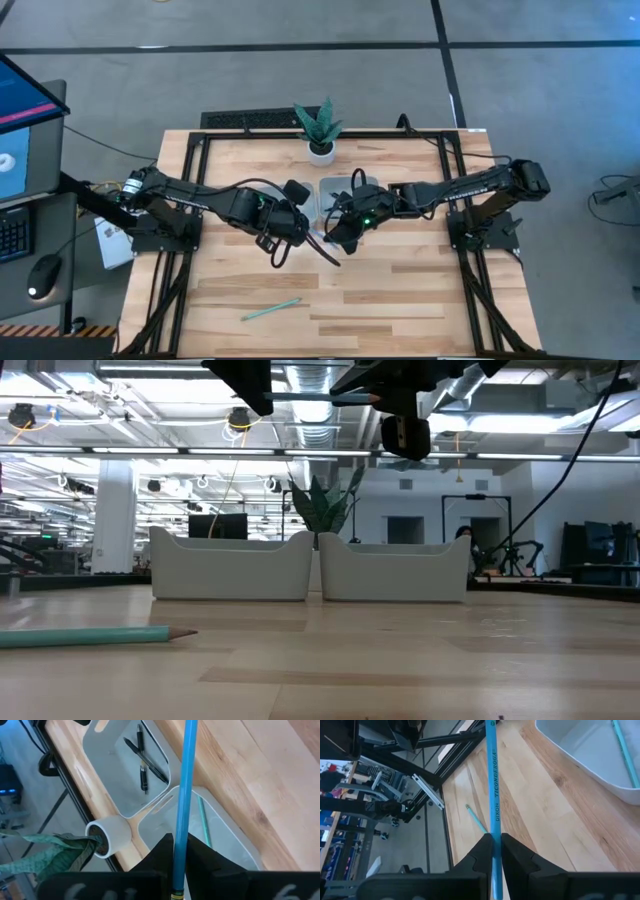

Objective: Sort pens & pencils
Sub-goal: Put the blue pencil into the left gray bin

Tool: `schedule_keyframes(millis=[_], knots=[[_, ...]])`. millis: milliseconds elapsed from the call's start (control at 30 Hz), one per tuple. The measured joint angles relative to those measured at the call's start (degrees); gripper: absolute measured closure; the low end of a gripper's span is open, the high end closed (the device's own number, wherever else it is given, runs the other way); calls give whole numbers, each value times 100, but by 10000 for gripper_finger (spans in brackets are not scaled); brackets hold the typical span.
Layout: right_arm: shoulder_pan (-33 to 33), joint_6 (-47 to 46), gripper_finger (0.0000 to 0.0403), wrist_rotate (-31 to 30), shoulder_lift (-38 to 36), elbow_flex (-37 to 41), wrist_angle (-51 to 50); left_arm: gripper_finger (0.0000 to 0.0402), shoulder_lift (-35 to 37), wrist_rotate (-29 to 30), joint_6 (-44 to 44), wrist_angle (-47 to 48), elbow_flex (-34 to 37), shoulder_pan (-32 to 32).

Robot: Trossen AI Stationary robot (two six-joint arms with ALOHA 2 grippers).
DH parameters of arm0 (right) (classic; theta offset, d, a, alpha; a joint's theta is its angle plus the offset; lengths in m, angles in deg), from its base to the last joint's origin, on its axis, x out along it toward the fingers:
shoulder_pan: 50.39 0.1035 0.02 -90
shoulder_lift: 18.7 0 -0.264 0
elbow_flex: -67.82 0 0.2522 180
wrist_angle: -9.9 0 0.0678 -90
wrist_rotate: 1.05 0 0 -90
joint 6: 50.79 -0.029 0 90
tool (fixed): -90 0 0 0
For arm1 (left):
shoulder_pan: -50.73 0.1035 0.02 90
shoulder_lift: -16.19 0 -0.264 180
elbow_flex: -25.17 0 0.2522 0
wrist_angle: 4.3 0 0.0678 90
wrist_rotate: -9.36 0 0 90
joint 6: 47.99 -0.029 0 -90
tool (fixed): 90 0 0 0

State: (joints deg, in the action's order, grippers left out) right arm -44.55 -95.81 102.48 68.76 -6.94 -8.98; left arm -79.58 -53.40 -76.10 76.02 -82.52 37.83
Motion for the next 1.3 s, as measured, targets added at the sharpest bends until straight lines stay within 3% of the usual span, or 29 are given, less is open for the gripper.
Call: schedule_keyframes(millis=[433,733,900,1133,1300], knots=[[-36,-258,337,5,5,0,7,384,0,2,63,79,-1,4],[-34,-27,256,-3,13,0,122,384,7,95,301,243,-15,9],[-34,-9,217,-3,7,0,212,384,7,14,705,860,-15,176],[-32,-2,188,5,-6,0,100,384,7,-140,1220,1814,-15,539],[-61,10,182,-2,-11,0,-566,384,7,-356,1486,2057,-13,775]])
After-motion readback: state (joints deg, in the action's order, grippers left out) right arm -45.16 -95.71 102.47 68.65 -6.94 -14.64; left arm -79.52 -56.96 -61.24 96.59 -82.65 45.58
